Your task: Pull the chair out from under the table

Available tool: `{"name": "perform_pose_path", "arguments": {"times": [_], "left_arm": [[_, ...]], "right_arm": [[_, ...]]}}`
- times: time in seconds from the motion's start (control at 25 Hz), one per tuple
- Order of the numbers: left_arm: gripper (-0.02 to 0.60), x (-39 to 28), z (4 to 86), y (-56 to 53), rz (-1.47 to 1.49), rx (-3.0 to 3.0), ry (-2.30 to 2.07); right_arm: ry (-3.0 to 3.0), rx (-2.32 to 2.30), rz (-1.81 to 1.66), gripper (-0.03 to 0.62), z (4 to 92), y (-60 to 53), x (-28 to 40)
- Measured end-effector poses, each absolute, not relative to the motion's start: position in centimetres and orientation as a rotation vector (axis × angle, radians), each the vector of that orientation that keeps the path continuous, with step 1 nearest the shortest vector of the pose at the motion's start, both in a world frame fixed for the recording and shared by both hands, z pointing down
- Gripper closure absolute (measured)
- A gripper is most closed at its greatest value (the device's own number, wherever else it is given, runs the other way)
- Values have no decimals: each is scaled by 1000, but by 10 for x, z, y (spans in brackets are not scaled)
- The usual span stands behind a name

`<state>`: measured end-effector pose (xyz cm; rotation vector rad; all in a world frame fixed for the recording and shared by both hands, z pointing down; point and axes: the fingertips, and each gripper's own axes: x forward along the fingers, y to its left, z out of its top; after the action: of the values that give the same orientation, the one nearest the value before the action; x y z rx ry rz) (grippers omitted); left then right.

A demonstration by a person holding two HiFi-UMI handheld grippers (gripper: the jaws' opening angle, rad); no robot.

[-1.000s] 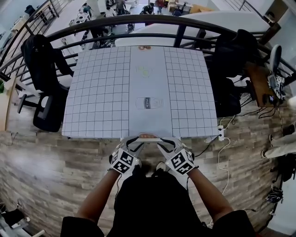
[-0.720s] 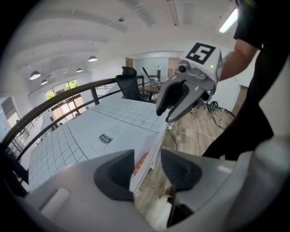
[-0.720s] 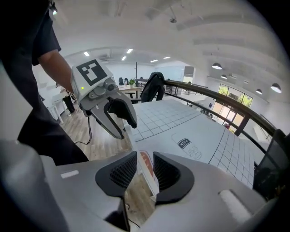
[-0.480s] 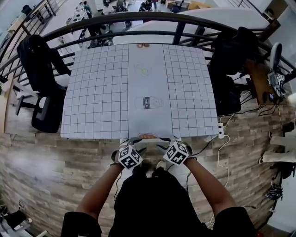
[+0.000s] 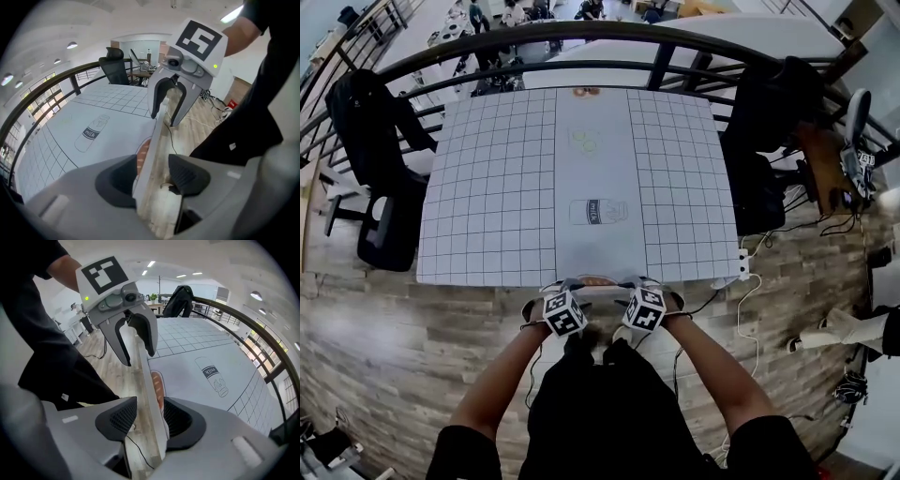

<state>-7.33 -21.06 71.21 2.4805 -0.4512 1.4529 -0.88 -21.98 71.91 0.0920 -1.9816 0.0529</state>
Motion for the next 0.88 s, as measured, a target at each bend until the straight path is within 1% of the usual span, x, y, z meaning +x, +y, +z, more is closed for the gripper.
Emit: {"name": "perform_pose_path", "arguments": {"times": [0.28, 0.48, 0.76, 0.88], "left_arm": [[371, -67, 731, -210, 1616, 2511, -286], [371, -62, 736, -206, 1651, 2482, -191], [371, -56, 753, -204, 1779, 2487, -65], [375, -55, 760, -205, 1761, 2464, -49]], "right_arm": [[-1895, -2, -2, 416, 740, -215, -12], [-1881, -18, 17, 414, 747, -215, -14], [-1817, -50, 25, 414, 766, -218, -8], [-1799, -56, 34, 416, 771, -219, -7]]}}
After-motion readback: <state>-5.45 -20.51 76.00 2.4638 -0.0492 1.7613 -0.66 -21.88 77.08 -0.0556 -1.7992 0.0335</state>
